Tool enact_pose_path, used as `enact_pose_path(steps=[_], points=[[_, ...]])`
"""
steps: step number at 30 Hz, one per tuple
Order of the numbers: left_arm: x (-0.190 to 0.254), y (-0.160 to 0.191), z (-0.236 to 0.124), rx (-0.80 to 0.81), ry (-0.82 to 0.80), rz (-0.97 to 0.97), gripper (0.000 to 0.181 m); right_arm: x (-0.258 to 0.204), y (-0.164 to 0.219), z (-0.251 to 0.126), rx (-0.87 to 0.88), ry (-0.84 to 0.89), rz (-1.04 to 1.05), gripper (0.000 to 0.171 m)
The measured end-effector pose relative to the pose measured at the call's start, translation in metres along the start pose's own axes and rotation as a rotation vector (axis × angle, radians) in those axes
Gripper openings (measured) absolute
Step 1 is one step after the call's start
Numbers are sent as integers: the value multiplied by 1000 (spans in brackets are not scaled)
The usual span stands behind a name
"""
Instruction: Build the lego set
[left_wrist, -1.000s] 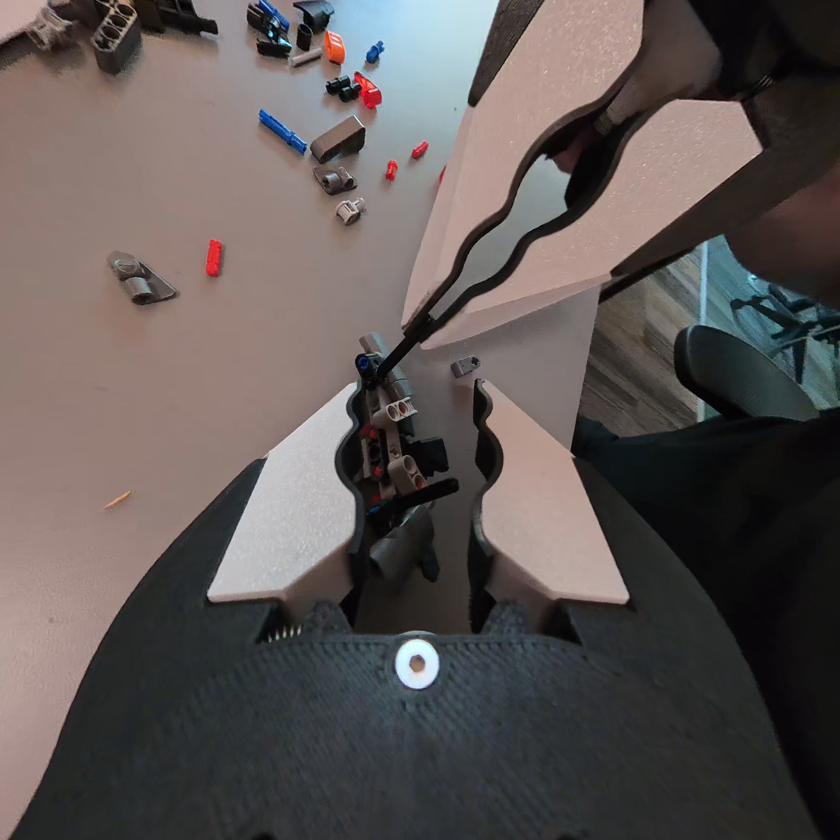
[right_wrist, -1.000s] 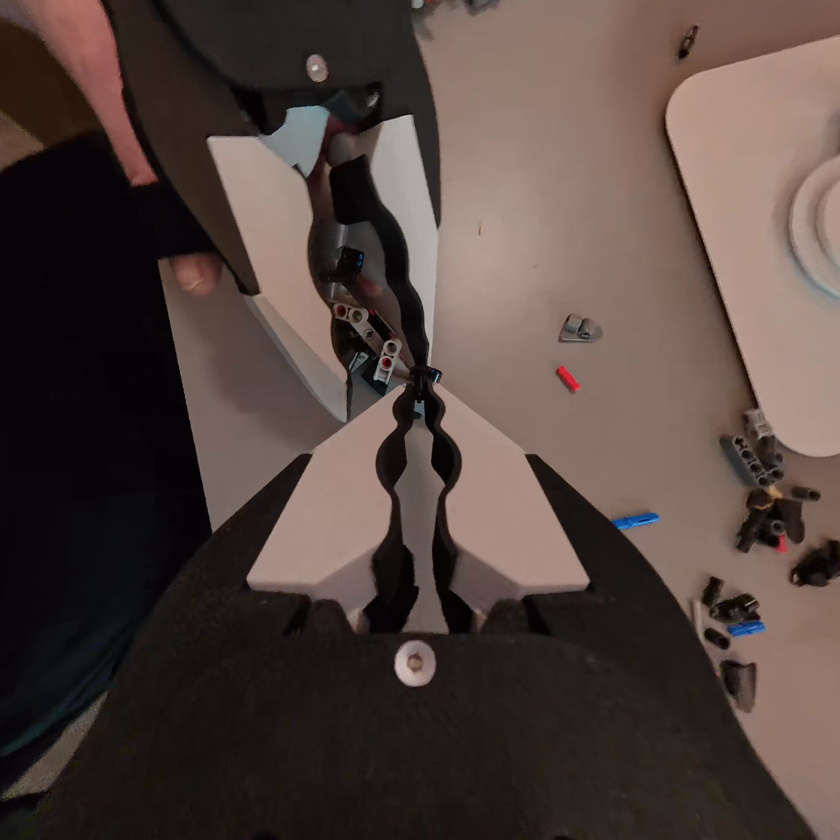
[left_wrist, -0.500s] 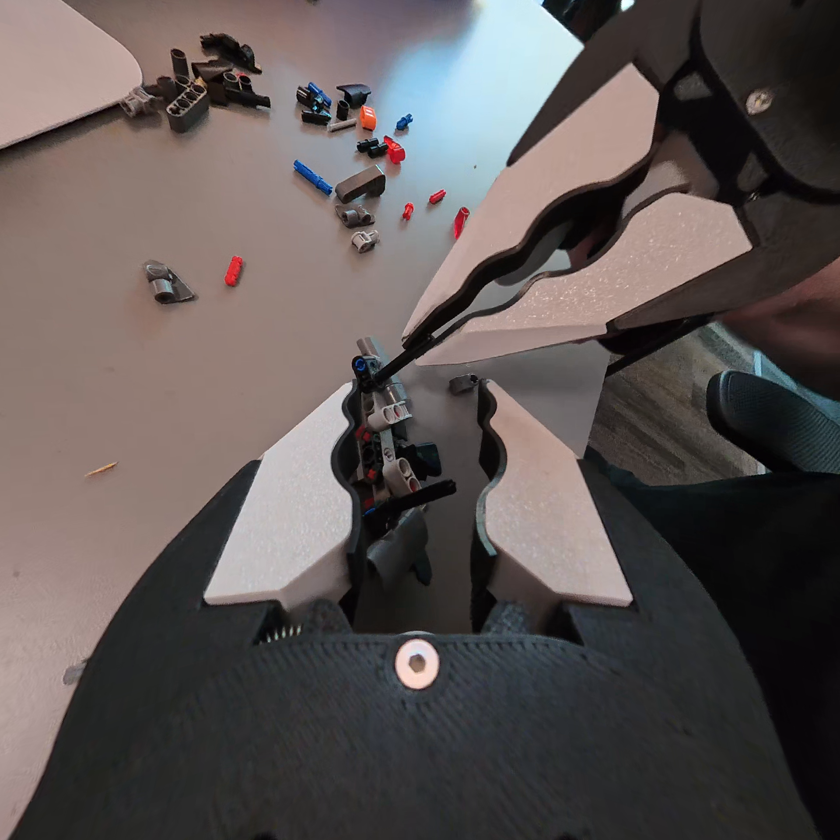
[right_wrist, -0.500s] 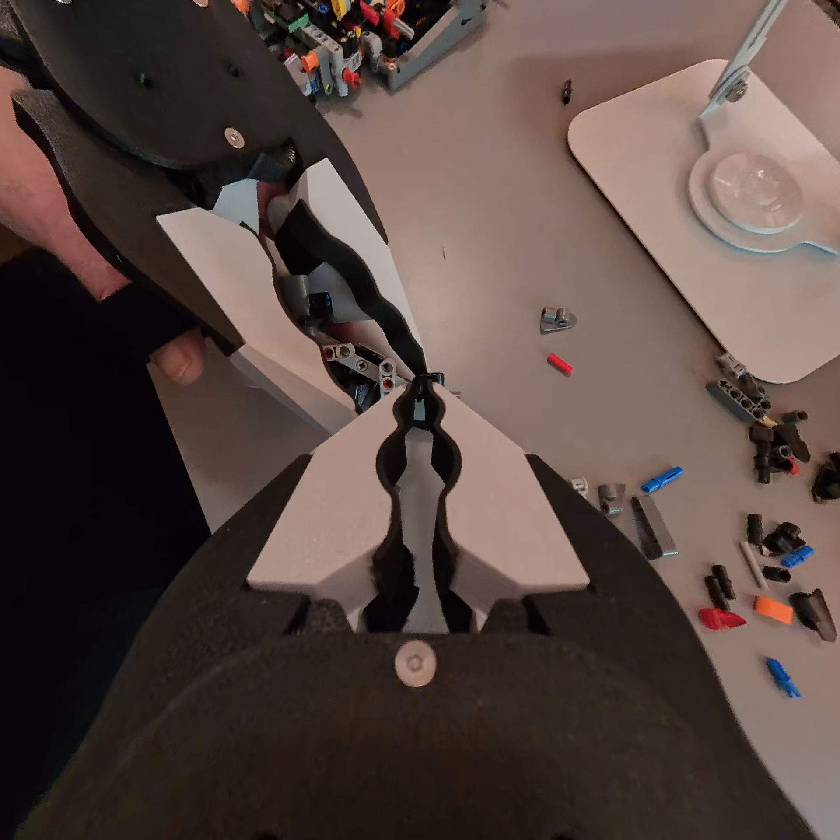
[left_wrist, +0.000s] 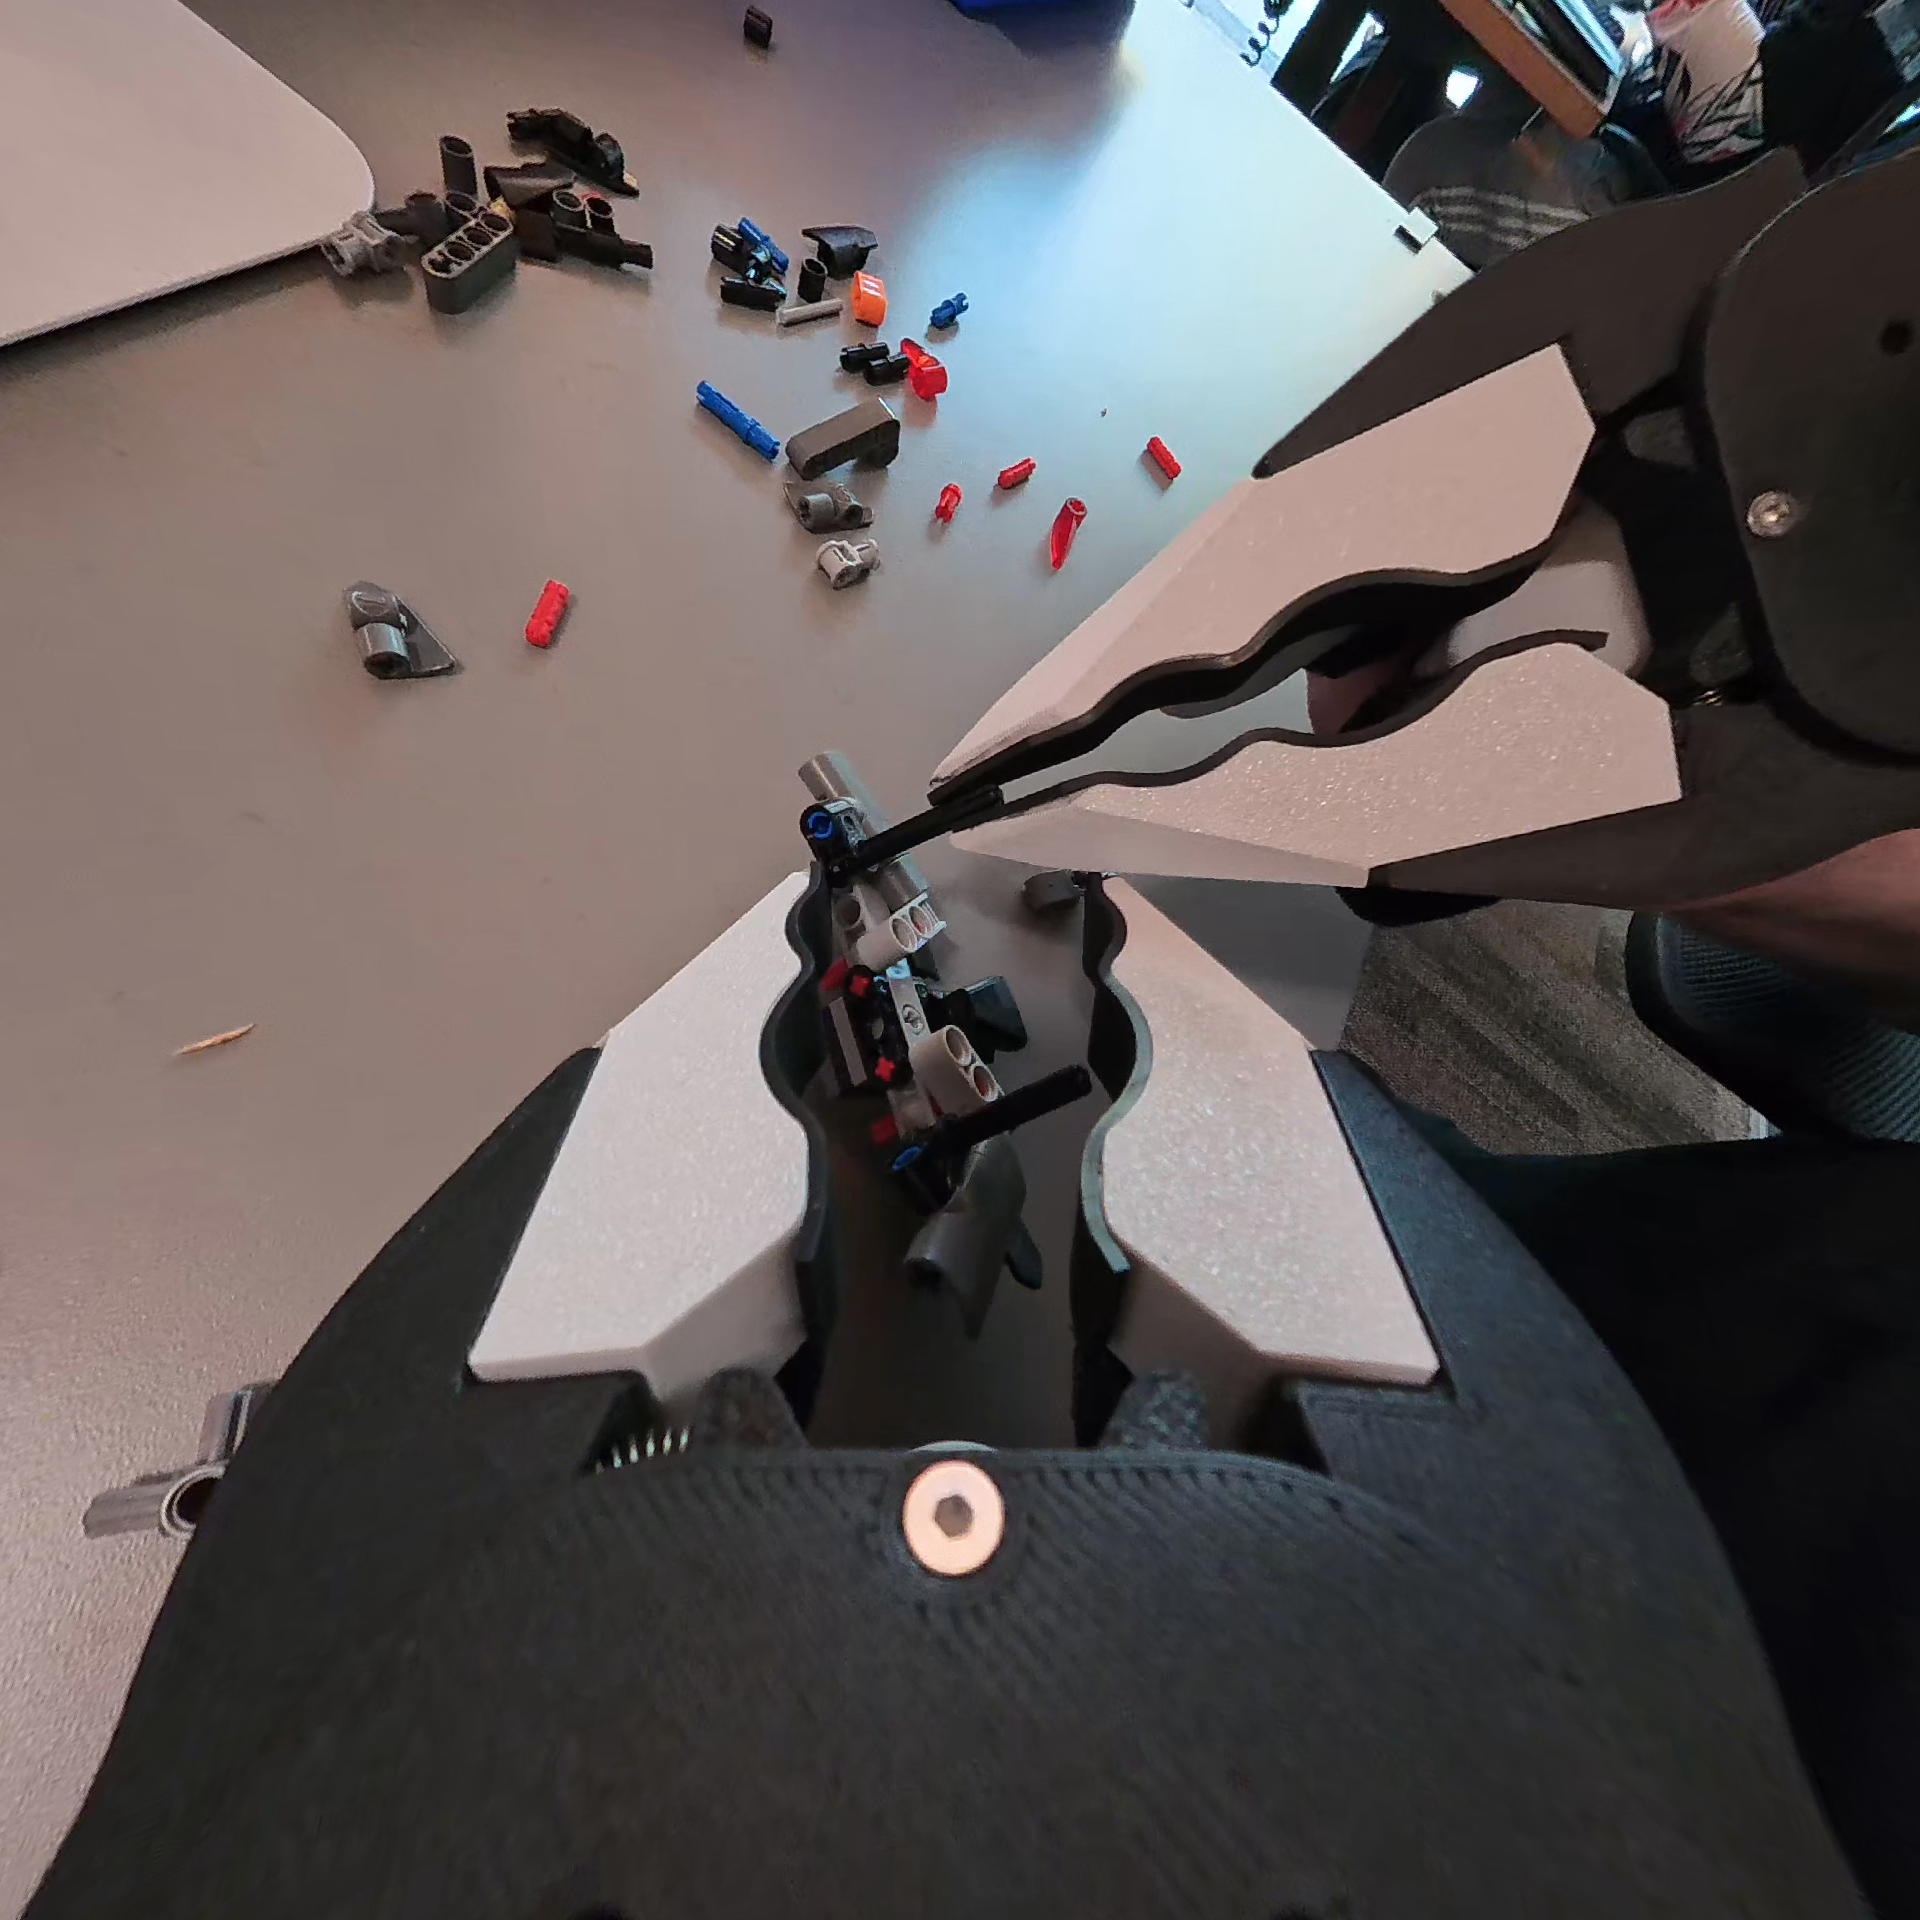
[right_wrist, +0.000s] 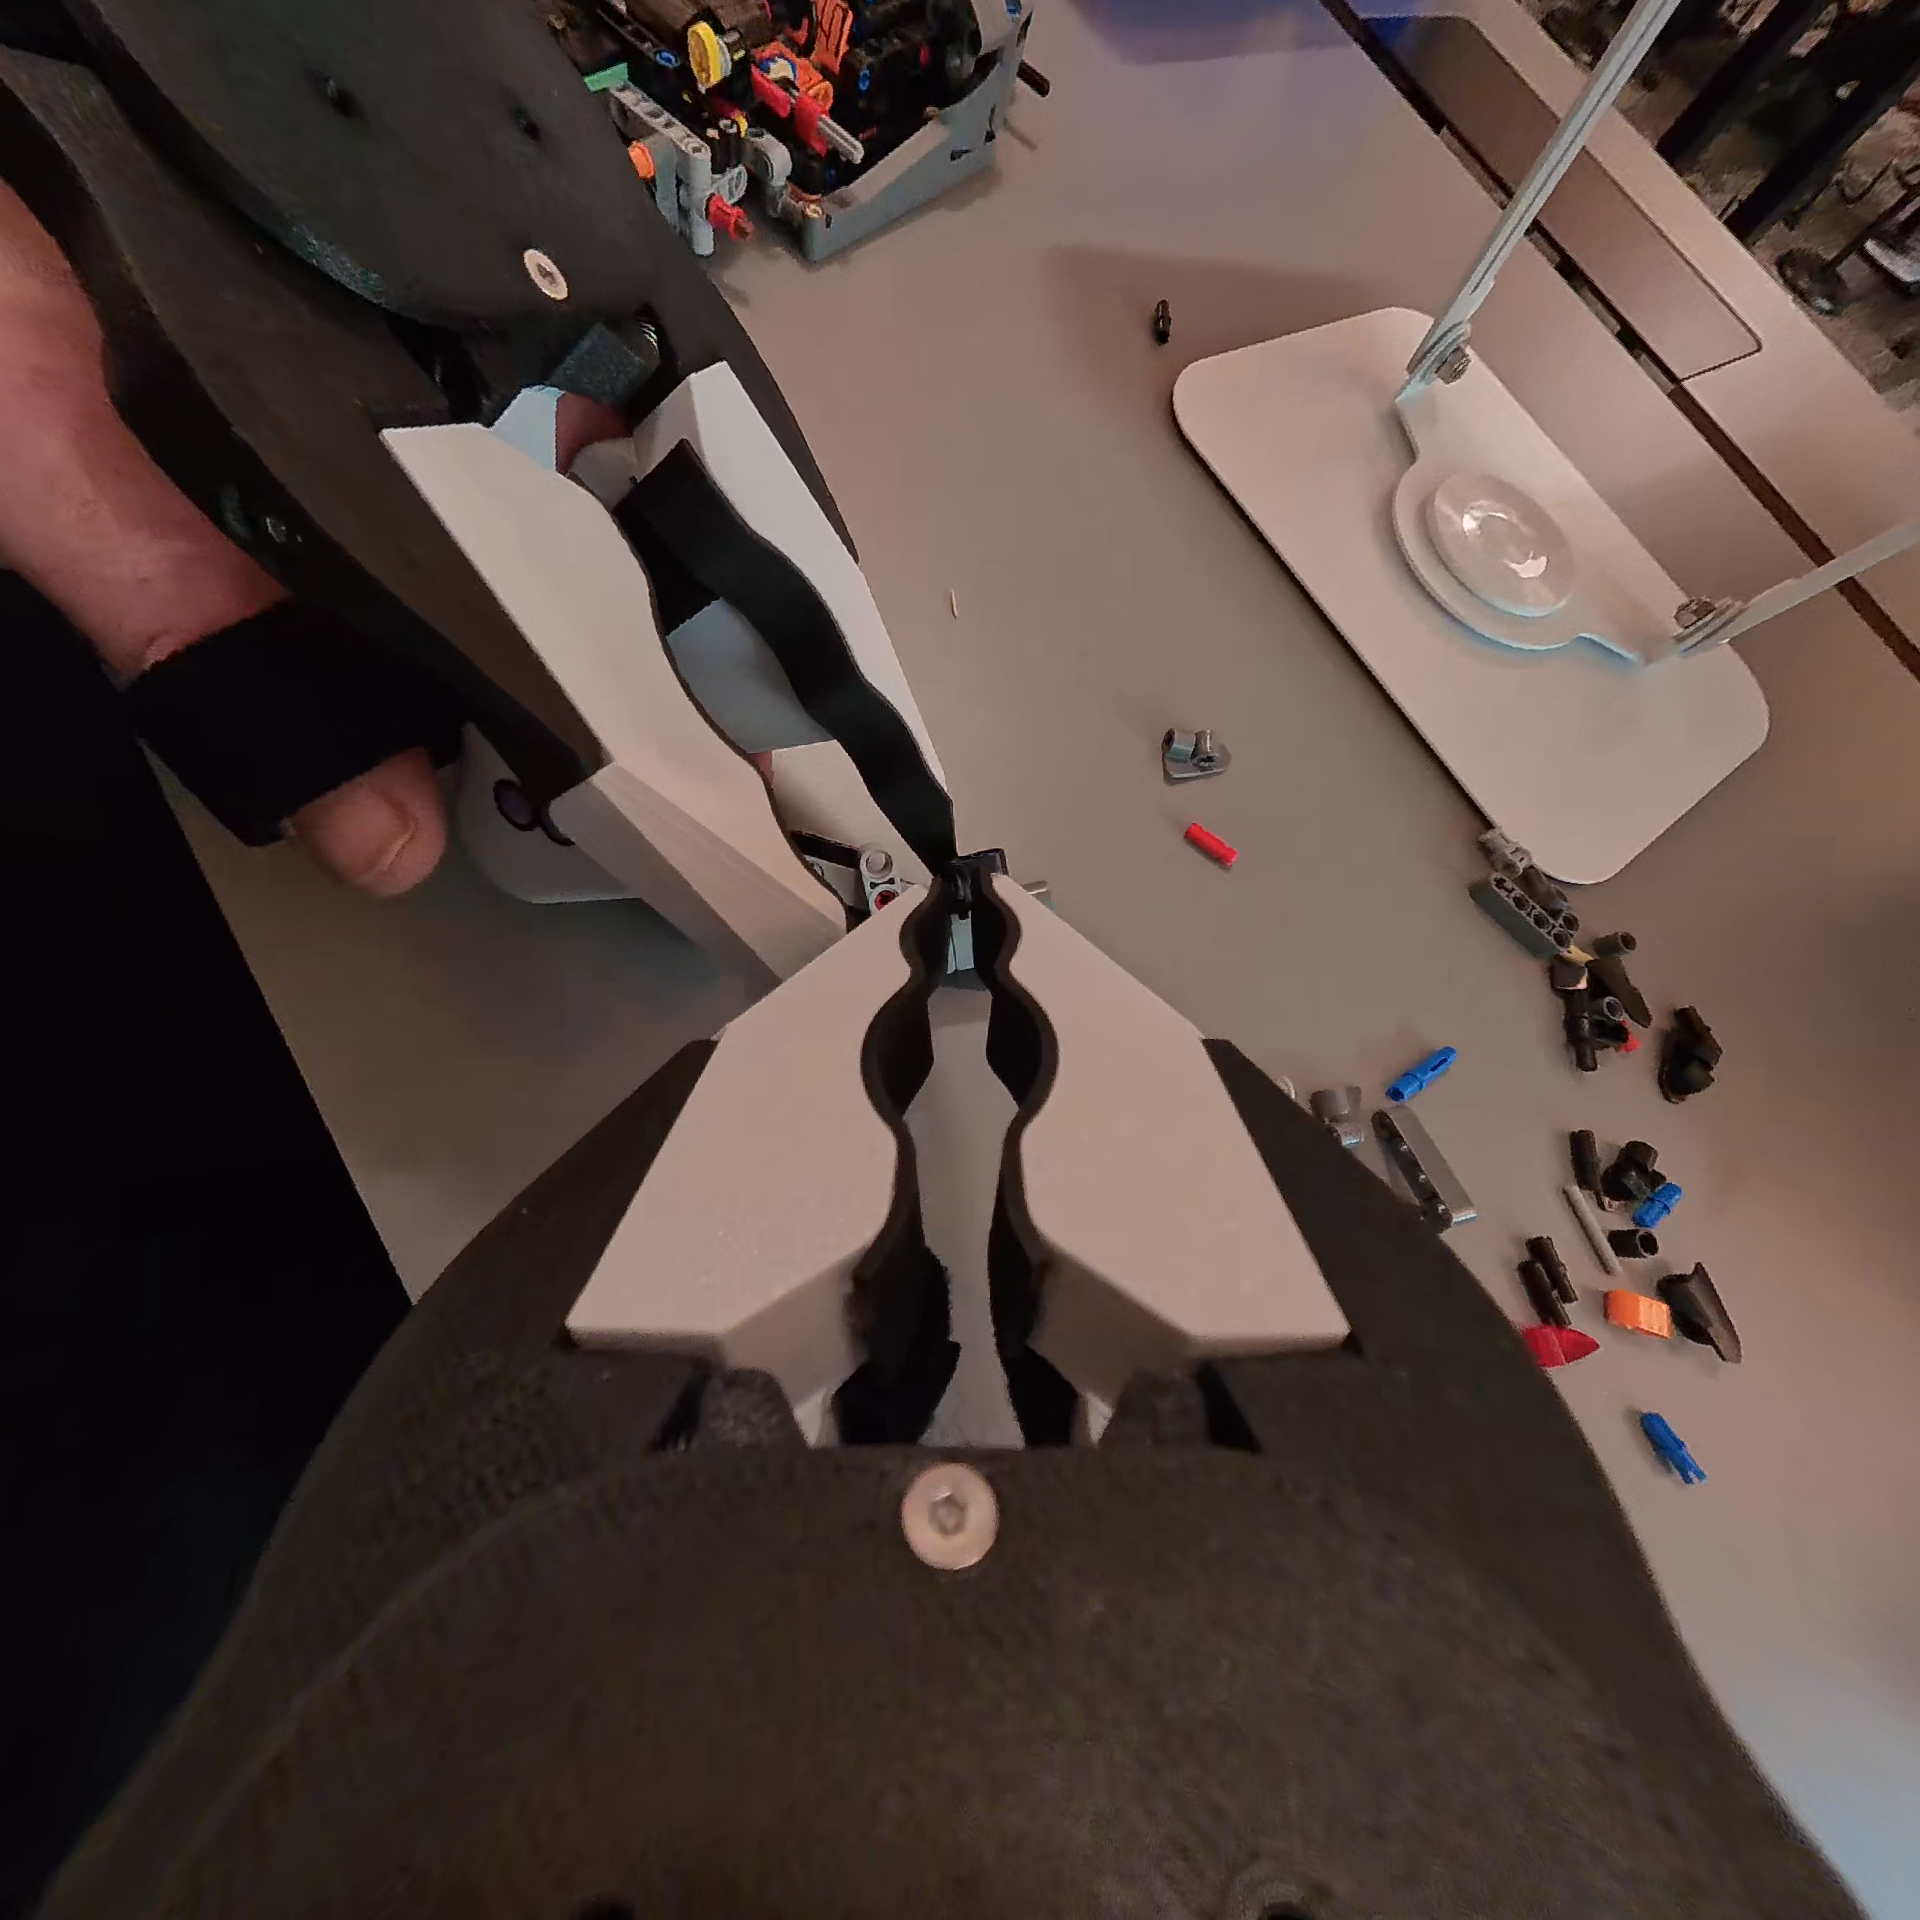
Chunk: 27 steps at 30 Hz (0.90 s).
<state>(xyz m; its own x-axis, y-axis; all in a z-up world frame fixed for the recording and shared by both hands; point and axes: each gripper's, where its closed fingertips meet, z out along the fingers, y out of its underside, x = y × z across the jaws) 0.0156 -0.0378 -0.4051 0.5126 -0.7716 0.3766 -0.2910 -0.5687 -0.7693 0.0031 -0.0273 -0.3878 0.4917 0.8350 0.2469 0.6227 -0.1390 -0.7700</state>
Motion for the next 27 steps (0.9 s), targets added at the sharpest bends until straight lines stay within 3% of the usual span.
enact_pose_path(steps=[27], points=[[-2,4,5,-45,-61,54,44,0,6,2,5,0,4,1]])
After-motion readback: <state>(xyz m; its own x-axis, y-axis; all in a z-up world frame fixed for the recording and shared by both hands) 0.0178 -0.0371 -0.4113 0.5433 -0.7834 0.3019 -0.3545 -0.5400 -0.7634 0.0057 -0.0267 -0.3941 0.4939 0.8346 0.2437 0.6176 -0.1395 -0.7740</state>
